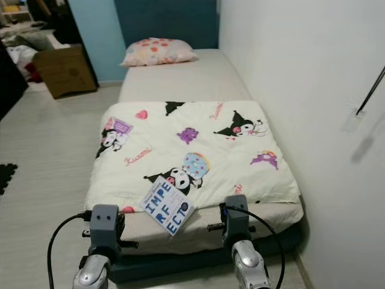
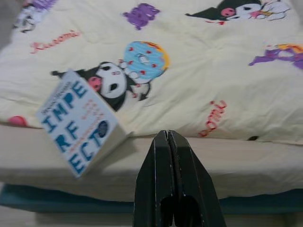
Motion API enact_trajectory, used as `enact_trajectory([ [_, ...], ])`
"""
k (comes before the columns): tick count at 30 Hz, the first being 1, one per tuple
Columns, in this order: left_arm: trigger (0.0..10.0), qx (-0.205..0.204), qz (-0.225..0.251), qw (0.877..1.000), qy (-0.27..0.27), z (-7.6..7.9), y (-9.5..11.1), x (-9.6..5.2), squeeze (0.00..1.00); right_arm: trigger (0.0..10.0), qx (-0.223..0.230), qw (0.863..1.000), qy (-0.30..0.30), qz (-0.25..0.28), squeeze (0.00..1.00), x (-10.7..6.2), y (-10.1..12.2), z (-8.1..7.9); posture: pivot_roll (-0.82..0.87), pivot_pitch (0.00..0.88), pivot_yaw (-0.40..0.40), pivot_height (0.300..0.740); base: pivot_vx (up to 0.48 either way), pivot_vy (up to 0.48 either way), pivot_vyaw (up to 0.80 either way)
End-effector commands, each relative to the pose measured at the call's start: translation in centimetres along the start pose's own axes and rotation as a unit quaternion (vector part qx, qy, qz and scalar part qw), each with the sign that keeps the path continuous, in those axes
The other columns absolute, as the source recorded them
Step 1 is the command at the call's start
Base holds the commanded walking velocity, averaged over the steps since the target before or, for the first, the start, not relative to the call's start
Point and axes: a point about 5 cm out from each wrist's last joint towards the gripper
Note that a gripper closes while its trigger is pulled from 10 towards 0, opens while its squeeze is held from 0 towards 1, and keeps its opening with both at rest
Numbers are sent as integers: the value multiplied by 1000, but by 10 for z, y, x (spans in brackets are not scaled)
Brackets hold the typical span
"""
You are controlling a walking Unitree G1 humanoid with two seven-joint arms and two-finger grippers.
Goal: Clean up the room
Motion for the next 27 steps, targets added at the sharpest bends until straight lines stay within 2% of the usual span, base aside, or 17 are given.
enact_trajectory([
  [1,10000,-1,-12,1000,6,-4,-4,-4,0,10000,1,1000,8,-1,0,0,-1,-5,-12,133,17,740,401,0,0],
  [11,10000,1,-9,1000,5,-4,-2,-5,0,10000,-1,1000,10,-1,0,0,0,-6,-10,134,15,740,399,0,0],
  [27,10000,26,13,999,18,-5,2,-6,0,10000,-2,1000,12,-3,0,-1,-1,-8,-3,127,18,740,0,0,0],
])
Point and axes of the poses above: a point about 5 cm out from each wrist's last joint towards the gripper, its own x axis pointing out of the wrist towards the gripper, its own y axis along the axis of the wrist's last joint, z = x × y, and after that the axes turned 13 degrees about -x, right-handed
